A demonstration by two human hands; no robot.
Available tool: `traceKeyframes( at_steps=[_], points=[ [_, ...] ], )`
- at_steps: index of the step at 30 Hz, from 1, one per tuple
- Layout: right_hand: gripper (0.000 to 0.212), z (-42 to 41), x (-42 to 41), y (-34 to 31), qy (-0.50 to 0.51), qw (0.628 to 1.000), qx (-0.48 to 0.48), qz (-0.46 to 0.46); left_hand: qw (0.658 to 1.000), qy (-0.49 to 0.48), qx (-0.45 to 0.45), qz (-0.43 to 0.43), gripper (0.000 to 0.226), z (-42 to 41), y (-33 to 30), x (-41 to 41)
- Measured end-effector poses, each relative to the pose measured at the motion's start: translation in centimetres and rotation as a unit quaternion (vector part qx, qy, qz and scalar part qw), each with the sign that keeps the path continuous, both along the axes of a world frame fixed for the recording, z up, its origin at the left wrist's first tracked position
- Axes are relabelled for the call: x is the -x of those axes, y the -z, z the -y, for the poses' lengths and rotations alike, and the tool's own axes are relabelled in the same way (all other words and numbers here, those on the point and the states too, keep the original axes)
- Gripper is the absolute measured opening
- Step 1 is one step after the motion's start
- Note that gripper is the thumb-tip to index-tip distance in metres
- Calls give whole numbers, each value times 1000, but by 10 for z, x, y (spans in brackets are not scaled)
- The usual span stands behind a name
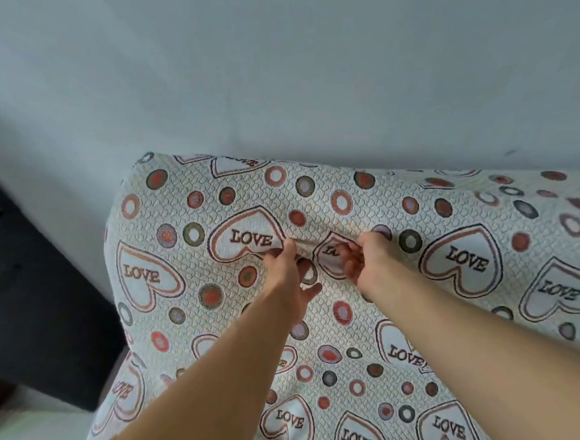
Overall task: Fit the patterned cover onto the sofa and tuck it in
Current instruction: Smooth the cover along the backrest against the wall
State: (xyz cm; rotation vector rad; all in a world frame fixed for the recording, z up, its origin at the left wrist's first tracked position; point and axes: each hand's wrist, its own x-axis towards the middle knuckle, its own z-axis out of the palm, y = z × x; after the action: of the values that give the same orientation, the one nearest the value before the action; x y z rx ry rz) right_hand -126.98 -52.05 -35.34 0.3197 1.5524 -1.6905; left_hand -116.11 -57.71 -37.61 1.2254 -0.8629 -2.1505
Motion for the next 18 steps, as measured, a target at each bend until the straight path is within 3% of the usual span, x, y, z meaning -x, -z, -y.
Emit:
traceKeyframes(
  at_steps=[2, 3, 4, 6, 7, 8, 10, 13, 15, 18],
  points=[
    [18, 0, 6, -9, 44, 998, -9, -42, 996, 32, 64, 54, 29, -3, -4, -3],
    [17, 2, 8, -11, 52, 997, -4, -65, 981, 64, 151, 103, 29, -2, -6, -4],
    [16, 3, 9, -11, 49, 995, -3, -83, 944, 104, 274, 152, 28, 0, -9, -6],
    [19, 10, 9, -7, 22, 994, -18, -107, 809, 158, 520, 224, 23, 8, -19, -3],
    [22, 11, 9, -7, -1, 992, -31, -123, 755, 180, 581, 247, 26, 13, -27, 2],
    [24, 8, 8, -8, -36, 985, -55, -160, 725, 205, 602, 266, 34, 17, -34, 6],
    [25, -2, 7, -15, -124, 940, -94, -303, 715, 242, 588, 291, 51, 24, -41, 13],
    [15, -16, 19, -31, -153, 812, -158, -540, 718, 264, 576, 290, 60, 28, -37, 15],
    [4, -18, 32, -40, -143, 749, -224, -606, 719, 267, 576, 282, 62, 30, -34, 13],
    [37, -16, 48, -45, -254, 648, -303, -651, 726, 262, 573, 277, 65, 31, -33, 15]
  ],
)
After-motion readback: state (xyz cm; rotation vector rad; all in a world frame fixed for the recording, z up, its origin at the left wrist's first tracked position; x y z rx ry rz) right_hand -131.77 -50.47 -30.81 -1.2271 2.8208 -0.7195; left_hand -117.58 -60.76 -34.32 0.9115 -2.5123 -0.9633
